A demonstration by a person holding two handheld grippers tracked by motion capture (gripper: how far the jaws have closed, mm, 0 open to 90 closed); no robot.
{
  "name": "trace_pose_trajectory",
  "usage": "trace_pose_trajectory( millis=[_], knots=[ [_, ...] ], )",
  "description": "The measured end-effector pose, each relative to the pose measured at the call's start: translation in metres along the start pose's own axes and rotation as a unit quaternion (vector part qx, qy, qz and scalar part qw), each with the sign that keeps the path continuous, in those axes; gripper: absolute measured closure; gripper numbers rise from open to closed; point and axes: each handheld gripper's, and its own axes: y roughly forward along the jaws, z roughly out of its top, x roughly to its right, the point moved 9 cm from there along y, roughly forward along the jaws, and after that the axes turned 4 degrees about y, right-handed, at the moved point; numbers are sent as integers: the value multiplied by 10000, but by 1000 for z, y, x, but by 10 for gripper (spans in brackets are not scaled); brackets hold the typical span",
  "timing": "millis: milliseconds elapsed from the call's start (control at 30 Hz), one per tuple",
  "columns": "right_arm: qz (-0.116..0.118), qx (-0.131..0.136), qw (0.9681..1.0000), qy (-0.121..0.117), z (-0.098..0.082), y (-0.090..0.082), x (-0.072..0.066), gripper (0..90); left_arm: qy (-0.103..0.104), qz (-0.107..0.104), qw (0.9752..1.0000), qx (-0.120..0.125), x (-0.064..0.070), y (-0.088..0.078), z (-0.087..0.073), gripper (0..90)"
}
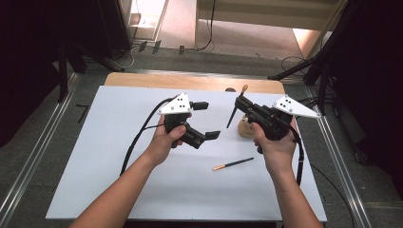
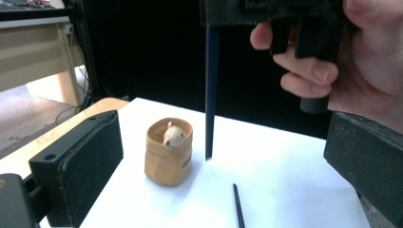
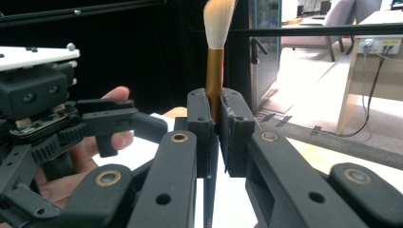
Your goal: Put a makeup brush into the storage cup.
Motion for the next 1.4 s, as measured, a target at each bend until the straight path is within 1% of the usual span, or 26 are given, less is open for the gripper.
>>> trace_pose_trajectory(
  millis=[167,267,300,333,433,533,600,667,900,933,1000,1033,1133,1200,1267,1400],
  knots=[
    [-122,46,9999,-45,2,-1,10,849,-45,40,10000,-17,-1,-6,-4,0],
    [-200,77,9997,-88,3,-1,18,849,-29,109,9999,-21,-2,-11,-7,0],
    [-229,85,9996,-113,4,-1,21,849,-25,119,9999,-24,-2,-13,-7,0],
    [-249,75,9996,-80,3,-2,22,849,-24,132,9999,-30,-2,-15,-8,0],
    [-337,93,9993,-142,4,-2,30,849,-28,150,9999,-53,-3,-20,-10,0],
    [-430,82,9990,-118,4,-3,36,849,-68,199,9998,-23,-4,-26,-10,0],
    [-495,105,9986,-181,5,-3,42,849,-95,239,9997,17,-4,-29,-12,0],
    [-541,121,9983,-197,5,-4,46,849,-99,286,9995,-9,-5,-32,-14,0],
    [-659,148,9976,-163,5,-8,59,849,-49,366,9993,-12,-4,-41,-18,0],
    [-674,145,9975,-135,5,-8,60,849,-68,380,9993,-4,-4,-42,-19,0],
    [-710,182,9972,-166,6,-9,64,849,-77,405,9991,-4,-5,-45,-20,0],
    [-728,171,9971,-137,6,-10,66,849,-64,415,9991,4,-5,-46,-21,0],
    [-789,193,9966,-148,7,-12,70,849,-91,451,9989,-4,-6,-50,-23,0],
    [-810,195,9964,-134,7,-13,73,848,-106,445,9990,-15,-6,-53,-25,0],
    [-856,192,9960,-138,7,-14,77,849,-84,471,9988,-52,-6,-56,-26,0],
    [-925,211,9954,-114,8,-16,83,849,-77,509,9987,-25,-6,-61,-26,0]
  ],
)
